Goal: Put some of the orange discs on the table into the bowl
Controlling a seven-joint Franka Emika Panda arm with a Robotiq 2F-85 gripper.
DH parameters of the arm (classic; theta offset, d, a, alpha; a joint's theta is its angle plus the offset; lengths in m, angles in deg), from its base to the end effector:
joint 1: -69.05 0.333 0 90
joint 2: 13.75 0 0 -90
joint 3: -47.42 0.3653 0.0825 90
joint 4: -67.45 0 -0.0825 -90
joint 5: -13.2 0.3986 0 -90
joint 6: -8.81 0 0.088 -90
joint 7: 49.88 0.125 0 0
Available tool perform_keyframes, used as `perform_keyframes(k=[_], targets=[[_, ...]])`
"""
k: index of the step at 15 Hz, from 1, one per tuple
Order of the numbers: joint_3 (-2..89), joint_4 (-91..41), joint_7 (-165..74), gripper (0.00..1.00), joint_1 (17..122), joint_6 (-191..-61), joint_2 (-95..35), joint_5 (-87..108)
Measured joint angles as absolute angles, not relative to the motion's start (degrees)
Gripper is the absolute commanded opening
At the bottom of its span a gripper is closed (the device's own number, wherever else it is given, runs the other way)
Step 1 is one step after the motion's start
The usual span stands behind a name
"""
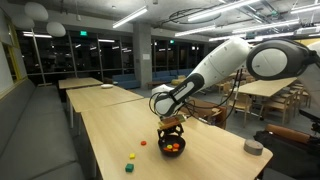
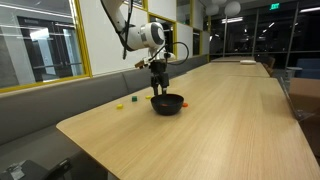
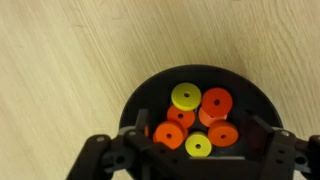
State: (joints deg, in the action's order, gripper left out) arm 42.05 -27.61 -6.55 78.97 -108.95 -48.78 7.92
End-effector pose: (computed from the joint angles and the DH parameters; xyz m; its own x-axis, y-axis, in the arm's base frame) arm 0.6928 0.0561 0.2524 0.8103 -0.5817 -0.0714 -0.5525 -0.7989 0.2377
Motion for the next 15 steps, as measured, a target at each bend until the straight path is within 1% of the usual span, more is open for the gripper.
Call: perform_keyframes(k=[8,15], targets=[[43.29,-26.49,-6.55,1.00,78.04,-116.63,-49.37,13.20],[45.03,-20.90,-6.72,1.00,78.07,-118.33,-54.63,13.98]])
